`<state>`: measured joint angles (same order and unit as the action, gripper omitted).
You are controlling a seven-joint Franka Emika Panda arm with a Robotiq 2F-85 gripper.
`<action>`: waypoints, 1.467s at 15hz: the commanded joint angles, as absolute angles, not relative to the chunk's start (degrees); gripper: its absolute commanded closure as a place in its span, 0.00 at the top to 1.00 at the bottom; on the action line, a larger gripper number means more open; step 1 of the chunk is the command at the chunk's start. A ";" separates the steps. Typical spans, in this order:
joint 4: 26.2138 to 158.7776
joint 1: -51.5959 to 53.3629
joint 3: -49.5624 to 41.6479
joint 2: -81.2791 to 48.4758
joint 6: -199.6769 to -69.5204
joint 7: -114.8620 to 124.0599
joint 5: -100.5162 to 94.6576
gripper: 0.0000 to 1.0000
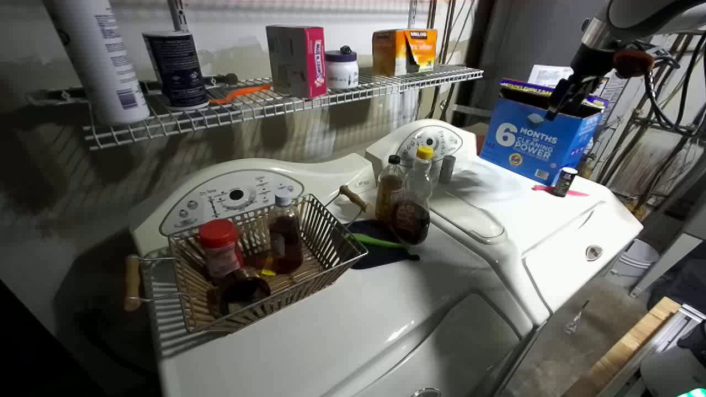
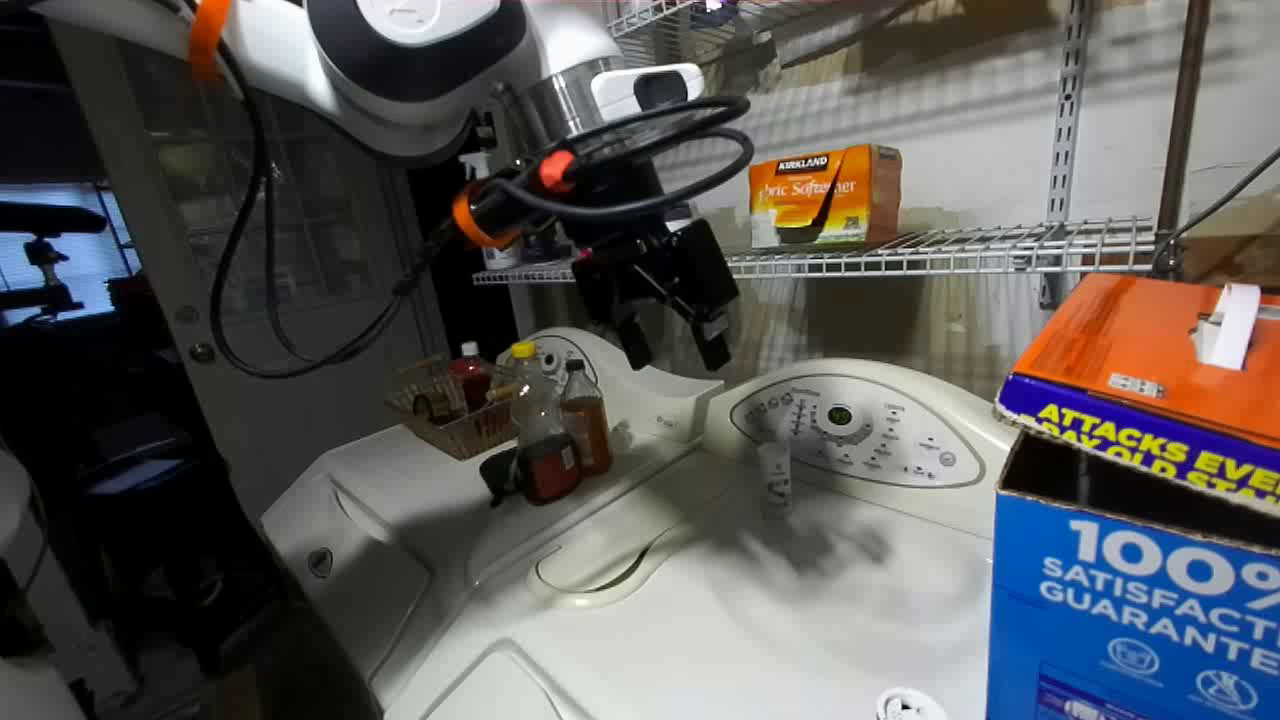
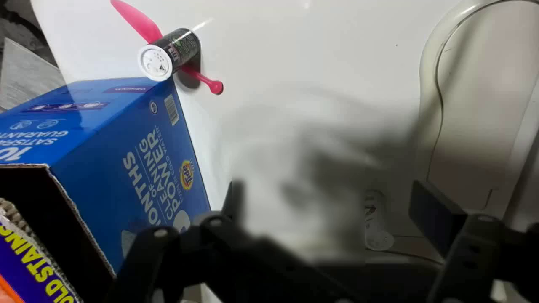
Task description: Press a button on the washing machine to the right
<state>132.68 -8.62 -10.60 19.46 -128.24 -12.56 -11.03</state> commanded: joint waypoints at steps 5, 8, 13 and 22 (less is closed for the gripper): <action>132.56 -8.72 -10.49 19.44 -128.07 -12.61 -10.96 1.00; 132.56 -8.72 -10.49 19.44 -128.07 -12.61 -10.96 1.00; 128.59 -4.45 -8.48 14.13 -130.76 -15.75 -8.57 1.00; 114.56 -0.30 -5.25 -6.48 -142.80 -25.42 7.21 0.53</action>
